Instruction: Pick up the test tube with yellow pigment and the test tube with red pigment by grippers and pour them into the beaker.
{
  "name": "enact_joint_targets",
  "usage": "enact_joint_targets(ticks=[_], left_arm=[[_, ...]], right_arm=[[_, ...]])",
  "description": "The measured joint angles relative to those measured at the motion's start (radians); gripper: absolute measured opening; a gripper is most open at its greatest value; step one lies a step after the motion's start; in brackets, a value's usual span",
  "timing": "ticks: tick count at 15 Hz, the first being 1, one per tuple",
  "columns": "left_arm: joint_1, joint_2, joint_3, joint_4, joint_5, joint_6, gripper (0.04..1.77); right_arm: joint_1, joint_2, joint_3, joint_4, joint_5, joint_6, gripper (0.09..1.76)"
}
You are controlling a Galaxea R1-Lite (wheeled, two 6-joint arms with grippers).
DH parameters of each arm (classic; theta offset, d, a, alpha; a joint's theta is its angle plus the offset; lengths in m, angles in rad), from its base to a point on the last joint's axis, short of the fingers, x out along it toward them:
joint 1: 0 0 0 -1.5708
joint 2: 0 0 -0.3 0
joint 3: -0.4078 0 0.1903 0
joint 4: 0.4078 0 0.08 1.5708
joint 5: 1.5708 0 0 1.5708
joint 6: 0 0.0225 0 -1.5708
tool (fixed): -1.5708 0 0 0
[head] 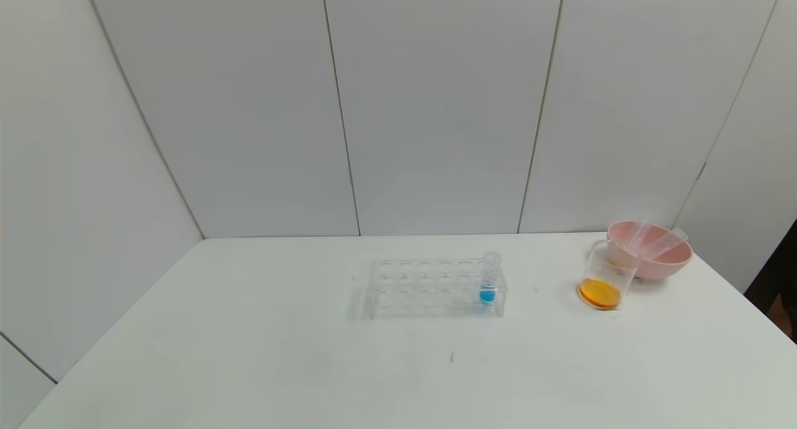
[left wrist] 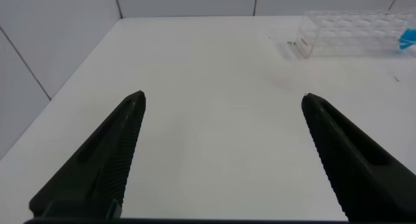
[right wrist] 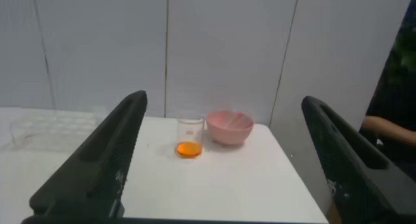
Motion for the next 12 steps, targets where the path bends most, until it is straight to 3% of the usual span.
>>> enact_joint_targets(ticks=[3, 5, 9, 12], left_arm=[[0.0, 0.0, 0.0, 0.0, 0.0, 0.0, 1.72], [0.0, 0.0, 0.0, 0.0, 0.0, 0.0, 1.72], [0.0, 0.0, 0.0, 0.0, 0.0, 0.0, 1.72], [0.0, 0.0, 0.0, 0.0, 0.0, 0.0, 1.72]], right_arm=[[-0.001, -0.029, 0.184, -0.229, -0.003, -0.028, 1.7], [-0.001, -0.034, 0.304, -0.299, -0.003, -0.054, 1.7], [0.0, -0.036, 0.348, -0.04, -0.003, -0.006, 1.71], [0.0, -0.036, 0.35, 0.041, 0.047, 0.024, 1.71]])
